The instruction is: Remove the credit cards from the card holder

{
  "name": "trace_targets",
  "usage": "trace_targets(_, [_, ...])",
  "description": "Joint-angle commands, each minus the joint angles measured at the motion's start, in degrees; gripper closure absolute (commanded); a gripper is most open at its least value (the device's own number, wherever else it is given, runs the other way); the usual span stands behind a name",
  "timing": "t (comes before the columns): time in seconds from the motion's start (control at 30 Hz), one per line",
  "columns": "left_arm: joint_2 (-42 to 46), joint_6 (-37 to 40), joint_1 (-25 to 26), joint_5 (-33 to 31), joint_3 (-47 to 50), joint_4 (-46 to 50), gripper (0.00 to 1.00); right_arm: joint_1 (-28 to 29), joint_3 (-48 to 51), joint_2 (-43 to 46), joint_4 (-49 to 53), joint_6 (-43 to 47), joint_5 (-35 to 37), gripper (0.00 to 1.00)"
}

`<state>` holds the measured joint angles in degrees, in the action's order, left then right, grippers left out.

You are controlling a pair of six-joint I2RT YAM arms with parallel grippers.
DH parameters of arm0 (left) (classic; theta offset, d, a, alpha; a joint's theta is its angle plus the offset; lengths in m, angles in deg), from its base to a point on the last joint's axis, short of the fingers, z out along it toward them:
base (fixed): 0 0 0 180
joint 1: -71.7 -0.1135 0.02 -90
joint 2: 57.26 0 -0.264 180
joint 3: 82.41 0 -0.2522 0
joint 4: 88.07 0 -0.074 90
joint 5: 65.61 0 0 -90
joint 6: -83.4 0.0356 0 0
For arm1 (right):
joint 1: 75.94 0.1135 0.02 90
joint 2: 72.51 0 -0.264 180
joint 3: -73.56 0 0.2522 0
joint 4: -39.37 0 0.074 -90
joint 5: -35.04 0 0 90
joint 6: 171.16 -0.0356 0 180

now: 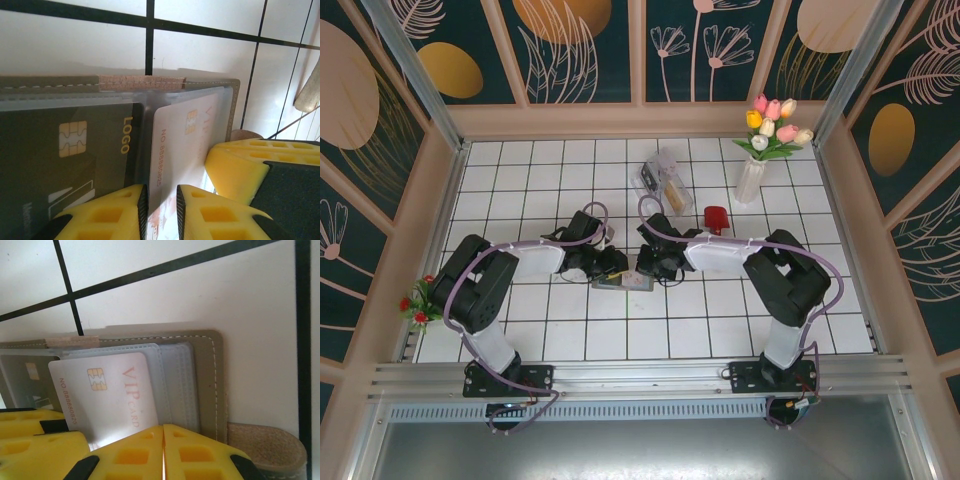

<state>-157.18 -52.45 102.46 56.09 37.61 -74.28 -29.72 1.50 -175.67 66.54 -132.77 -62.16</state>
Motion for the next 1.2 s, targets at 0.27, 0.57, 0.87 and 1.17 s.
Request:
trace_targets(0.27, [-0.43,4.07,-0.47,0.98,1.07,0.09,0.78,-0.60,2.82,-2.46,3.51,-0.92,0.35,0.89])
trace_targets(0.57, [3.12,3.12,-2.09,7.89,5.49,-8.99,0.83,-0.78,3.12,-2.57,2.97,-0.66,-0.24,0.90])
trace_targets(0.87, [3.83,3.48,-3.51,8.01,7.17,-9.26,0.90,-0.78,3.00,-3.08,3.26,-0.56,-0.19,0.90])
trace_targets(1.17, [5.33,5.38,-4.84,7.17,7.72,-6.53,0.90,-0.78,2.60,-4.43,5.71,-0.60,0.81,0.90])
